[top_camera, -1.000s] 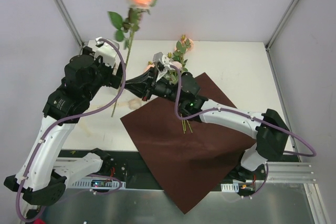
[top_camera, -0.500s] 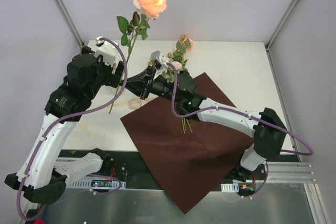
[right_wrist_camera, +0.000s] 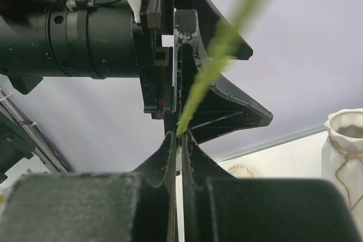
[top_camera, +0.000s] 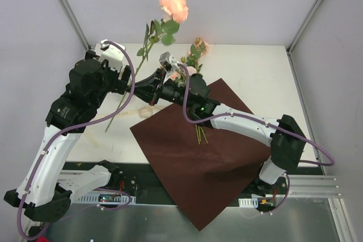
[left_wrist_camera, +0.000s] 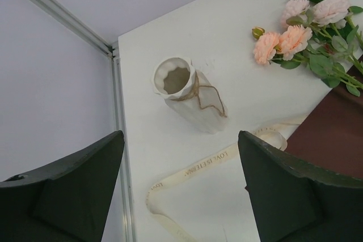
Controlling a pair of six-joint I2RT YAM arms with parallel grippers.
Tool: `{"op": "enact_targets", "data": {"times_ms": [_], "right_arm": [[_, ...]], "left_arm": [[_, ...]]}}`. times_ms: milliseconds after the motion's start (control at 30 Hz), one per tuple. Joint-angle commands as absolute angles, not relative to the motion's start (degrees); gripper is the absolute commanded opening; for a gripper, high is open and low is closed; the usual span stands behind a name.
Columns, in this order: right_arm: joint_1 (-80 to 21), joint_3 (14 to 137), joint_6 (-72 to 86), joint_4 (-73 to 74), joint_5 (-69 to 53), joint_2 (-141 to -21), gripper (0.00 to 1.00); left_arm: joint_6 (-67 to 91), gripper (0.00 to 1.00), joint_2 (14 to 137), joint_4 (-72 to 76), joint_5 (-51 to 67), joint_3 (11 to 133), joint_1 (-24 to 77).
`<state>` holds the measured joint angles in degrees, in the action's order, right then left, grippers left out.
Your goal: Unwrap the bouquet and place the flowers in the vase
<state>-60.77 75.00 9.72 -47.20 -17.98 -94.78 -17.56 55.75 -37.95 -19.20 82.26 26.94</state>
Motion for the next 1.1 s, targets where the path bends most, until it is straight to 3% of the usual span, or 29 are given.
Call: {"op": "enact_targets", "data": {"times_ms": [0, 233, 300, 367, 467, 767, 1067], "right_arm": [[-61.2, 80.4, 9.4, -52.8, -14.2, -95.9, 0.01], [-61.1, 78.1, 5.3, -53.7, -12.3, -94.0, 0.01], [-60.8, 76.2, 2.9, -52.2, -11.9, -92.5, 0.01], [-60.0, 75.1, -1.1, -50.3, -11.3, -90.0, 0.01], [-57.9, 73.2, -4.3, -48.8, -10.4, -87.3, 0.01], [-52.8, 86.5, -9.9, -43.2, -13.3, -92.7, 0.01], [-50.8, 100.3, -13.1, -35.9, -15.2, -101.8, 0.01]], "left_arm": [[-15.4, 0.82, 55.8, -40.0, -10.7, 82.8, 28.9], [-16.9, 0.84, 55.6, -38.7, -16.7, 84.0, 28.7], [-18.3, 0.93, 55.4, -36.5, -24.9, 84.7, 28.4], [-20.2, 0.96, 54.9, -29.4, -35.5, 84.5, 27.1], [-24.4, 0.99, 54.1, -20.7, -41.5, 83.7, 23.6], [-22.7, 0.99, 49.7, -15.8, -37.6, 79.9, 12.7], [-19.2, 0.99, 47.8, -24.0, -28.8, 75.3, 9.1]]}}
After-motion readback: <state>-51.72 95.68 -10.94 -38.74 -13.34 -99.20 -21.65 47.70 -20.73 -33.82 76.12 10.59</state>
